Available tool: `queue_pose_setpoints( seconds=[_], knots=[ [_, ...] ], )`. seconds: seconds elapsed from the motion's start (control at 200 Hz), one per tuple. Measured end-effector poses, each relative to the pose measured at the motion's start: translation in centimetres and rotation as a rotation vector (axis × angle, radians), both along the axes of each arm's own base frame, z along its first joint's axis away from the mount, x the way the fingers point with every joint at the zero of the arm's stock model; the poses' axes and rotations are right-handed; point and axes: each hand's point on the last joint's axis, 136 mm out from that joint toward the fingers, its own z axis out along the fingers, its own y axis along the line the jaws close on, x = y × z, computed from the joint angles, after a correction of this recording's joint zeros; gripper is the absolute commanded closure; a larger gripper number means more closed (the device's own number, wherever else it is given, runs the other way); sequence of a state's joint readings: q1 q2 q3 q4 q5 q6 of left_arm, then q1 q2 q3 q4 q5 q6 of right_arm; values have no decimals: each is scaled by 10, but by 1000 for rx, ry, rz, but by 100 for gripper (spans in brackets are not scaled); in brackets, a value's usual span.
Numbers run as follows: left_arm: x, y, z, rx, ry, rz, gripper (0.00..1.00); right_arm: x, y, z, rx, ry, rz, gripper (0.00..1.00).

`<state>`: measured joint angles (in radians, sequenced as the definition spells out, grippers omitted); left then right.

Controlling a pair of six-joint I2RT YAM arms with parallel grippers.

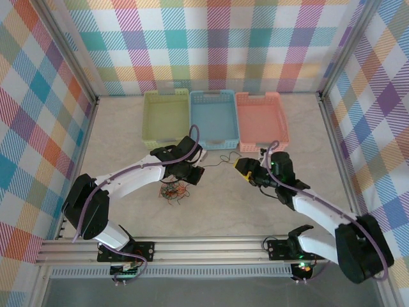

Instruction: Untangle the cables

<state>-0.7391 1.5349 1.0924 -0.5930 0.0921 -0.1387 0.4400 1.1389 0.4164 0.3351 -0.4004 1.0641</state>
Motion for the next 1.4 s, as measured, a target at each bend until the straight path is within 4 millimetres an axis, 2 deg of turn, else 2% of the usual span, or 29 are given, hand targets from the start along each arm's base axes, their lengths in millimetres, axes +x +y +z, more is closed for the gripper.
queue_pose_setpoints(
  seconds=[0.175, 0.295, 0.42, 0.495, 0.6, 0.68, 0.75, 0.905, 1.025, 1.21, 1.28, 1.4],
  knots=[
    [-5, -3, -2, -18, 21, -10, 100, 6, 34, -16, 20, 109, 26, 39],
    [-8, -5, -2, -32, 25, -20, 100, 15, 54, -10, 39, 118, 41, 38],
    [-11, -5, 1, -47, 25, -27, 100, 24, 65, -1, 59, 104, 35, 38],
    [-13, -6, 2, -58, 28, -31, 100, 29, 71, -1, 69, 108, 36, 46],
    [-15, -7, 4, -67, 32, -36, 100, 32, 79, -12, 68, 124, 45, 68],
    [-15, -7, 3, -69, 34, -38, 100, 31, 79, -20, 39, 128, 47, 82],
    [-17, -6, 1, -65, 38, -38, 100, 32, 77, -18, 15, 95, 45, 90],
    [-17, -6, -4, -63, 41, -39, 100, 33, 70, 5, -37, -55, 62, 100],
    [-12, -15, -10, -75, 34, -44, 96, 32, 66, 21, -44, -145, 74, 100],
    [-8, -26, -30, -70, 75, -49, 87, 27, 54, 5, -61, -130, 78, 100],
    [-9, -25, -37, -53, 98, -41, 83, 29, 52, 7, -58, -141, 72, 100],
    [-12, -23, -46, -27, 130, -34, 70, 33, 51, 9, -55, -155, 65, 100]
  ],
)
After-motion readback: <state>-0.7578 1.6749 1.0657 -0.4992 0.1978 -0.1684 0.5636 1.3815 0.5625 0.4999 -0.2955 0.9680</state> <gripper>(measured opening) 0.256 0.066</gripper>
